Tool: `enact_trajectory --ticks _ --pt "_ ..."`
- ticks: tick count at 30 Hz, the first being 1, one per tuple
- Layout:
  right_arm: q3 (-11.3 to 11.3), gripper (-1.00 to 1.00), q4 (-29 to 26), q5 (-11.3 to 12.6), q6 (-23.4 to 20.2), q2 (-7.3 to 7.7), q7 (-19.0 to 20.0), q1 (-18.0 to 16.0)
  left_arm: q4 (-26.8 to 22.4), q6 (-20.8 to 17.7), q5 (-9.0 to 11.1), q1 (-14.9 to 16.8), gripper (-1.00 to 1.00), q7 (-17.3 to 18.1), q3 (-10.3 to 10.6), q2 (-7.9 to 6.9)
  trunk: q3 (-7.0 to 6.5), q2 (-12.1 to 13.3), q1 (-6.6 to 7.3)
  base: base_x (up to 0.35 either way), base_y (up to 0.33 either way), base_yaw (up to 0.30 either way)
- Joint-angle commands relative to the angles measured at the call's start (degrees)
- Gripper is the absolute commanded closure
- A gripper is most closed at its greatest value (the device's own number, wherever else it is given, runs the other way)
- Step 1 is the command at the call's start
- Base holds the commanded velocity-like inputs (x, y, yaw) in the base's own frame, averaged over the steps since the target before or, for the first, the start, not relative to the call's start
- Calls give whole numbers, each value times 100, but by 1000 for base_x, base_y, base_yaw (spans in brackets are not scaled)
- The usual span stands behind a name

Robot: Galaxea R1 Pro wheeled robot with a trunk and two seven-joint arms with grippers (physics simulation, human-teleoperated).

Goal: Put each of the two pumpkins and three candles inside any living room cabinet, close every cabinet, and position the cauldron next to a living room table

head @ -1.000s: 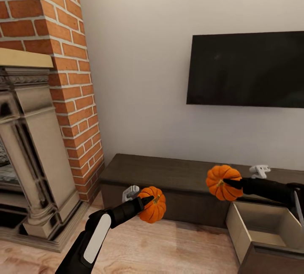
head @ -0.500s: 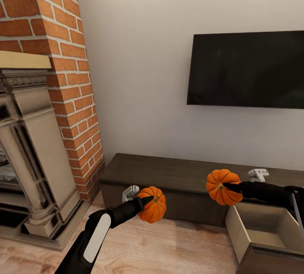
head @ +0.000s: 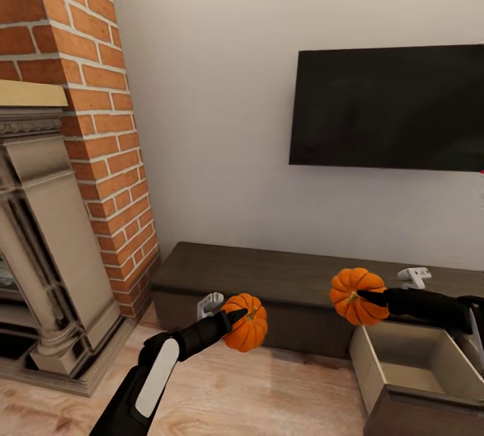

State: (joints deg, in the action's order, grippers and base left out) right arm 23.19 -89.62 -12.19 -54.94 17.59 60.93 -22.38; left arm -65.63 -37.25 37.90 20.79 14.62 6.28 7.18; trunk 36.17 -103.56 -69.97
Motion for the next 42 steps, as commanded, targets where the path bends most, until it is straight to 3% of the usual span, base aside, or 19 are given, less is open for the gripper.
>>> enact_trajectory --ticks 1,4,9,10,12,13,14,16,25,38,42 --pt "11 100 -52 -35 -7 3 56 15 -7 -36 23 4 100 5 -7 10 6 -3 1 0 -339 0" --pt "43 100 -205 -43 13 0 41 65 -13 -36 19 13 100 6 39 17 6 -3 1 0 -344 0" --pt "309 100 -271 -47 23 -30 11 250 -12 -47 28 230 100 -11 261 68 6 -3 1 0 -348 -130" --pt "406 100 -281 -51 -49 -51 -3 283 0 -107 99 689 100 -54 430 163 6 -3 1 0 -349 -280" --pt "427 100 -283 -45 -55 -54 -6 285 30 -119 149 913 100 -80 501 172 6 -3 1 0 -349 -286" --pt "444 100 -284 -42 -12 -41 -26 286 11 -216 200 1190 100 -219 561 182 6 -3 1 0 -349 -293" --pt "560 100 -284 -33 12 -35 -29 287 11 -293 213 1273 100 -342 577 177 6 -3 1 0 -349 -294" --pt "804 100 -290 -5 34 -22 39 287 45 -321 223 1265 100 -431 587 163 9 -3 1 0 -349 -295" --pt "758 100 -293 -1 45 -53 42 291 171 -309 209 1243 100 -434 594 167 30 -3 1 0 -349 -267" --pt "763 100 -288 2 74 -48 58 295 366 -277 209 1243 100 -425 598 175 33 -3 1 0 -349 -20" --pt "768 100 -285 -16 258 -54 50 295 449 -267 210 1243 100 -425 600 176 33 -3 1 0 -349 0"
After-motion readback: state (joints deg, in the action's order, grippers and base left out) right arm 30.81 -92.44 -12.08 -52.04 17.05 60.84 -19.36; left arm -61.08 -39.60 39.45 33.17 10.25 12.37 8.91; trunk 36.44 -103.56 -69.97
